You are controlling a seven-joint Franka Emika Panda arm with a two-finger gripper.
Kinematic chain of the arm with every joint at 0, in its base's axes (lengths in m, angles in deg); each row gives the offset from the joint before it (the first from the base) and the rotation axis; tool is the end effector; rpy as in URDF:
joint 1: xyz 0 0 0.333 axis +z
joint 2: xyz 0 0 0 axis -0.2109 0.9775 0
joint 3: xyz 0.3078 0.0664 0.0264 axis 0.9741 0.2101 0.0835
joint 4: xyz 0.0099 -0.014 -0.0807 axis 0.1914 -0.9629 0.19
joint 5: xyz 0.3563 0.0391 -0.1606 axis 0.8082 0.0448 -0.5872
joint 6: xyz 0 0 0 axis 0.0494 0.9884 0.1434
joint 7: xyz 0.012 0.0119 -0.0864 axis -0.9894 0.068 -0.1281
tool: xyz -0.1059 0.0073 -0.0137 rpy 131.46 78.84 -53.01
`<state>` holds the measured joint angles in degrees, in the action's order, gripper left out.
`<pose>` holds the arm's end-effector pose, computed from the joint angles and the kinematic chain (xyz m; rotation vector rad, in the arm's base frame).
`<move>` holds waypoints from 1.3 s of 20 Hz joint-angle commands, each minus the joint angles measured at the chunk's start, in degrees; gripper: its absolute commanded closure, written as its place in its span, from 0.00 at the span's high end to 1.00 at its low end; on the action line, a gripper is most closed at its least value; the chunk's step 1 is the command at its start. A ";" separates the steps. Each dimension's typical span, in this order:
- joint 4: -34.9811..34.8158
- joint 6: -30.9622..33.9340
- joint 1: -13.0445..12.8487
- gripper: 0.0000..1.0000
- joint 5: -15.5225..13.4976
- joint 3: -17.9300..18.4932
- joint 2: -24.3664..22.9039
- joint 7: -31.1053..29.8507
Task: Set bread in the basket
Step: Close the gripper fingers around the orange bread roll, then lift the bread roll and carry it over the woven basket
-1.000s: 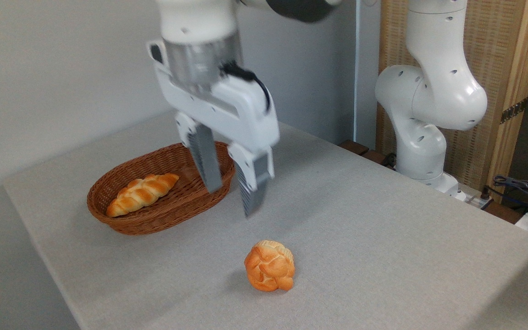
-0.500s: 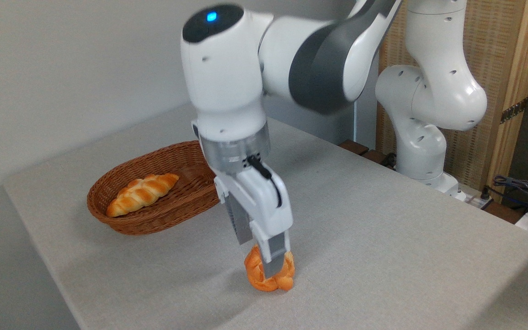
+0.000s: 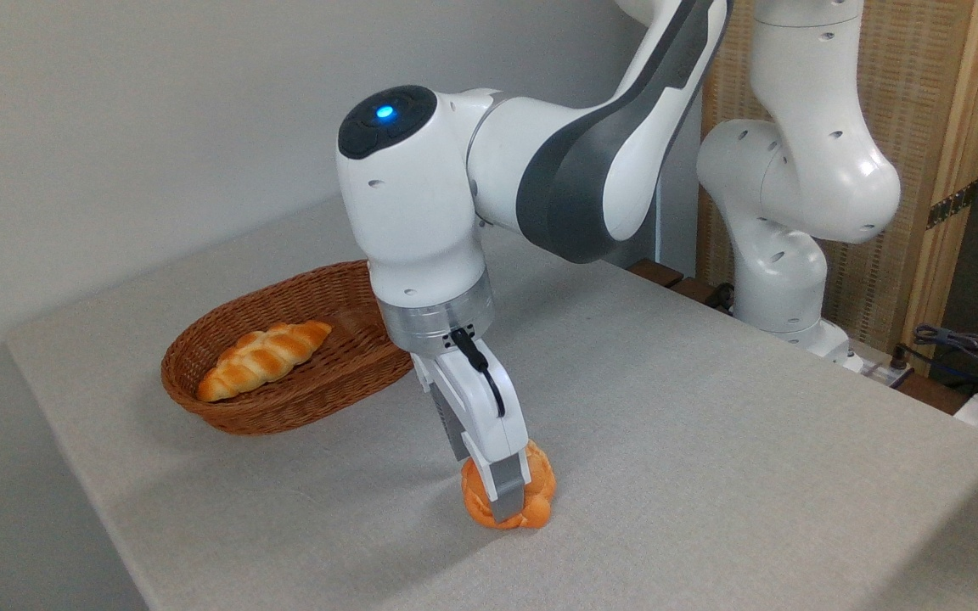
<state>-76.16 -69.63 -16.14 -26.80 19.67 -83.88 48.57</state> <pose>0.5410 0.0409 0.4173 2.6500 -1.5064 -0.0843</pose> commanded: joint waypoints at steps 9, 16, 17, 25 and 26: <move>-1.05 0.43 -0.43 0.38 0.47 0.29 -2.12 1.07; 0.70 0.70 -1.75 0.34 -0.23 0.47 -3.44 0.54; 2.27 2.35 -1.84 0.35 -0.49 0.38 -4.05 0.45; 14.59 14.32 -8.59 0.37 -5.59 0.12 -4.32 -10.52; 14.59 14.32 -10.95 0.38 -5.68 -0.58 -4.32 -13.58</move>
<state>-64.23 -57.46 -21.31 -31.18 19.48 -88.86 42.76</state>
